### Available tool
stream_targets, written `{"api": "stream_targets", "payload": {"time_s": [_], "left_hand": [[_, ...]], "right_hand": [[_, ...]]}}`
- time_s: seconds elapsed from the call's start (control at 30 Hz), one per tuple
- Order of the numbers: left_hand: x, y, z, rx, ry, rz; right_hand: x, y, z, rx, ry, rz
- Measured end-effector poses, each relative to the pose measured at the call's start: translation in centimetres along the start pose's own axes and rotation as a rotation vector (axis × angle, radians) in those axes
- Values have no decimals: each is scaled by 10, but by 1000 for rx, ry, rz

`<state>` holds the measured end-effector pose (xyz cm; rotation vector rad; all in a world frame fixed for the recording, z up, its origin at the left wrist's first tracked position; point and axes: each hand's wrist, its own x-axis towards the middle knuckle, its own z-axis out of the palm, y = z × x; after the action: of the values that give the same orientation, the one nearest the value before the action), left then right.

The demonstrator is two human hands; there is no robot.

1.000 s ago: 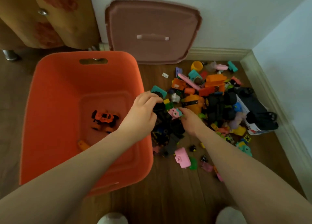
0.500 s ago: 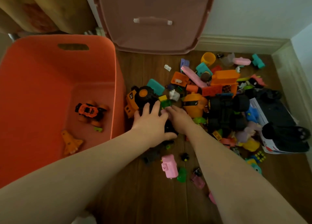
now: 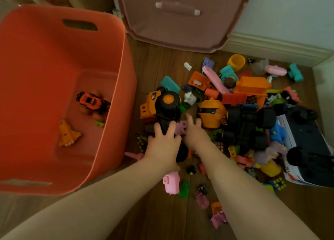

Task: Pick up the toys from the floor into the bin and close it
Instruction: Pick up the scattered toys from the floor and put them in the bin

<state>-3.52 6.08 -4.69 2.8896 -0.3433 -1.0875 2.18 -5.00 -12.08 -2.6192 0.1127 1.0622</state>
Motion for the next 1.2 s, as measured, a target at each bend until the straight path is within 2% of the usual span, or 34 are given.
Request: {"api": "stream_targets", "payload": {"time_s": [0.1,0.2,0.37,0.53,0.67,0.77,0.9,1.0,1.1,1.2], "left_hand": [[-7,3,5,93,-51,-32],[-11,6,12,121,29,-39],[-9,-5,12,103,65,55],[-17,-11,-28,-257,164,137],[-35,-15,-70,-572,270,343],[-56,-28,-96,-607,367,527],[-97,-66,-128,-744,536,654],[-132,-107,-145,-910,624,740],[-156,-153,-148,-671,701,716],[-159,-199,-132,-142,760,603]], "right_hand": [[-3,12,1,-79,-26,25],[-10,17,7,-70,49,19],[-21,28,12,303,177,59],[-42,37,-17,835,287,161],[-82,21,-66,1395,102,122],[-112,-3,-101,1532,47,57],[-136,-50,-135,1604,164,-122],[-142,-84,-142,1636,73,-185],[-144,-121,-136,1546,-82,-229],[-142,-169,-126,1391,-201,-250]]}}
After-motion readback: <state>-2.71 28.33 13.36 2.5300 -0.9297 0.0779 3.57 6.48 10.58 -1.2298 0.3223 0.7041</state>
